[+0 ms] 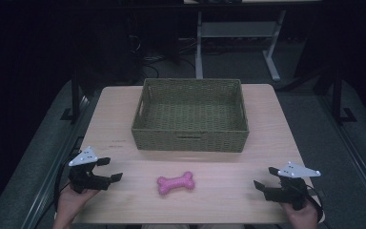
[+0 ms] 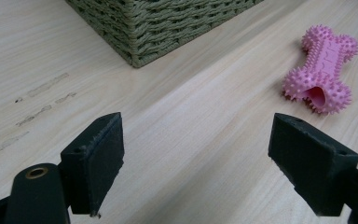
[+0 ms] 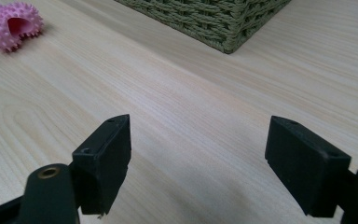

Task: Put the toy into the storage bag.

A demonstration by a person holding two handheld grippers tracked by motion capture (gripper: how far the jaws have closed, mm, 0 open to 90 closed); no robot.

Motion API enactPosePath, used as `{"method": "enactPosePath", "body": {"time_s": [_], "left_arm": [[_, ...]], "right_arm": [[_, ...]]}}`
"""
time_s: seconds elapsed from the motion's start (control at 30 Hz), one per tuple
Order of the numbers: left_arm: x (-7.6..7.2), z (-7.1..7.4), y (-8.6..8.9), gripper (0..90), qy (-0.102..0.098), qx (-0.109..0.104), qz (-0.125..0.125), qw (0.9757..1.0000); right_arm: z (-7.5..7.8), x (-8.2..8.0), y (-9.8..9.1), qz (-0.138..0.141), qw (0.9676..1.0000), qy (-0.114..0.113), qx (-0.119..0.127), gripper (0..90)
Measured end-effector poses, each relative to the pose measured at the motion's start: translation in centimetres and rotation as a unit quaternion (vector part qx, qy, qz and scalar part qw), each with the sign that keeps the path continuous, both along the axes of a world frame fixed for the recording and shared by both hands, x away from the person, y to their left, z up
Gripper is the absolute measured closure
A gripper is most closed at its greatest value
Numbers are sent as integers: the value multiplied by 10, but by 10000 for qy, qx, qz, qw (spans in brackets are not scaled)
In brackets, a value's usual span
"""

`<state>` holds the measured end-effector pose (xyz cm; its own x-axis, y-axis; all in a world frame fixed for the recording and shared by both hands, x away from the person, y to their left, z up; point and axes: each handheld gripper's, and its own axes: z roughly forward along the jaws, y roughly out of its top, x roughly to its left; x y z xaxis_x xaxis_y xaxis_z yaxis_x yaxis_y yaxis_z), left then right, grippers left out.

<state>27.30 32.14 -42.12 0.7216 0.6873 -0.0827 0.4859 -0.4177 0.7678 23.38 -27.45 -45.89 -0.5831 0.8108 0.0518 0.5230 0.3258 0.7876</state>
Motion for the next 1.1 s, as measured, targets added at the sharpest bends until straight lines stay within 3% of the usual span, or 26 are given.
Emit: {"method": "enactPosePath", "body": {"time_s": [0.43, 0.7, 0.97, 1.1], "left_arm": [[-1, 3, -6, 178, -27, 123, -135, 9998], [0, 6, -20, 179, -40, 290, -446, 9986], [-2, 10, -31, 179, -37, 294, -615, 9977], [-1, 13, -42, 179, -56, 485, -800, 9956]], "right_arm": [[2, -1, 5, 142, 9999, -33, -36, 221], [2, -3, 5, 128, 9999, -51, -29, 220], [2, -2, 5, 129, 9999, -32, -42, 220], [2, -3, 5, 133, 9999, -47, -36, 221]]}}
